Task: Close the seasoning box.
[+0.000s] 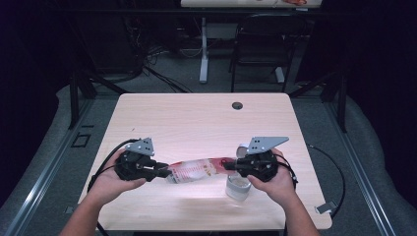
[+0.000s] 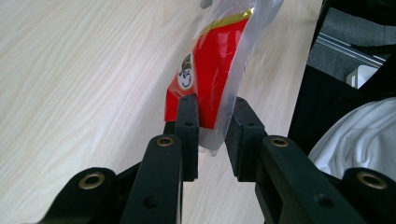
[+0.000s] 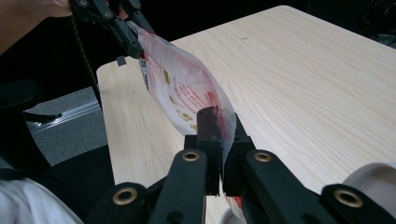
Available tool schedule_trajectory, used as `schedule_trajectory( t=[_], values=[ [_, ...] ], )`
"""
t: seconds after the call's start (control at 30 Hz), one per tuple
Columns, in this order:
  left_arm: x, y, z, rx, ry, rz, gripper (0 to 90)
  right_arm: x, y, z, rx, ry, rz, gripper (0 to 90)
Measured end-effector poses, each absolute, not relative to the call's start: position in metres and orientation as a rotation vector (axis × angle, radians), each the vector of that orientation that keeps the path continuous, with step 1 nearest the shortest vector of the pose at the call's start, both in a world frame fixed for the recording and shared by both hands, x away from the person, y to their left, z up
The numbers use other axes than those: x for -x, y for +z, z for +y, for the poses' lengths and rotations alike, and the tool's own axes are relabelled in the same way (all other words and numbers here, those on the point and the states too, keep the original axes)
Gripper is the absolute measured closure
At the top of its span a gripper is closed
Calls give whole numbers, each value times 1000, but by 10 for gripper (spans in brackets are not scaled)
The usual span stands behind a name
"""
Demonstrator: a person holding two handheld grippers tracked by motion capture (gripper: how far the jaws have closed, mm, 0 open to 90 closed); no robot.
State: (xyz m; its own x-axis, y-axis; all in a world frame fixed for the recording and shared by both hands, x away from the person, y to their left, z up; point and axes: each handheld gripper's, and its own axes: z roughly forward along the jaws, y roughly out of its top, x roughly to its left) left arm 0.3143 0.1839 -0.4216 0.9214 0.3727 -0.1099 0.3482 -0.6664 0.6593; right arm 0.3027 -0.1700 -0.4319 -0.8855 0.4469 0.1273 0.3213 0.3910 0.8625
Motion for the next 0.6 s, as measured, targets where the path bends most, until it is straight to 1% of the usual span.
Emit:
schedule_trajectory(
  t=[0.6],
  values=[
    [-321,-407,183,-2342,48,499,769,-306,-434,-176,-739,1537,2514,888]
  ],
)
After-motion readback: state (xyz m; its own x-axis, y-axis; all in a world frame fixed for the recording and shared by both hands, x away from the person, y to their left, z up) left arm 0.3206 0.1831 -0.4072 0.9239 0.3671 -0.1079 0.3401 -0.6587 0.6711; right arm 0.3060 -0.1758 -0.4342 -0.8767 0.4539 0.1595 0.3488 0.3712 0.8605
